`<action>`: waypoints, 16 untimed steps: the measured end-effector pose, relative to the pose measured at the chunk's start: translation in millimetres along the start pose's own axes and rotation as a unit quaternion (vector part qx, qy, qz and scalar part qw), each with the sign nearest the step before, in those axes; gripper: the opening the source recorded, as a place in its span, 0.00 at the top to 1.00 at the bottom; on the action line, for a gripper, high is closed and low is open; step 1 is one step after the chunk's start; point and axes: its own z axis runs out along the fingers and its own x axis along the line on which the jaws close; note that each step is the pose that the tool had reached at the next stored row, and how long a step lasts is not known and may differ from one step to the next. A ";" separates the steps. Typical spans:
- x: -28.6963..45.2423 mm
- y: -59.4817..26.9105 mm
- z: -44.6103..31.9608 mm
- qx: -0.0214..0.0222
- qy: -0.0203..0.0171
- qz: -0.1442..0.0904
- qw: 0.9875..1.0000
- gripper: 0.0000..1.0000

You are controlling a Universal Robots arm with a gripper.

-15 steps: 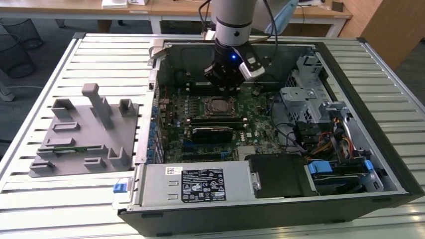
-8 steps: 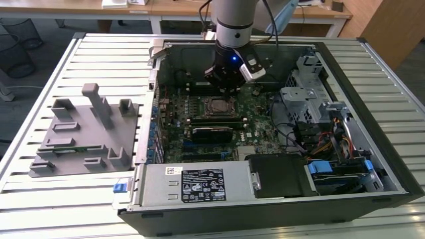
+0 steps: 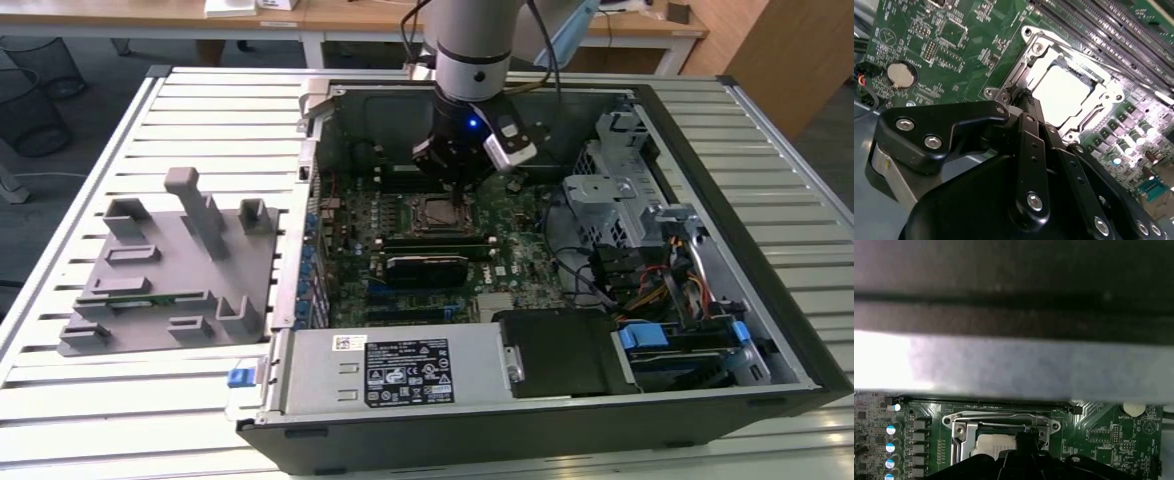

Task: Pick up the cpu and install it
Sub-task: 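Install the second cpu locking lever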

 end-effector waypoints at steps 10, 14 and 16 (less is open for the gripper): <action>-1.0 -11.1 0.2 0.000 0.000 0.000 1.000 0.89; -1.0 -13.2 0.3 -0.001 0.000 0.000 1.000 0.89; -0.9 -13.2 -0.5 -0.001 0.000 0.000 1.000 0.89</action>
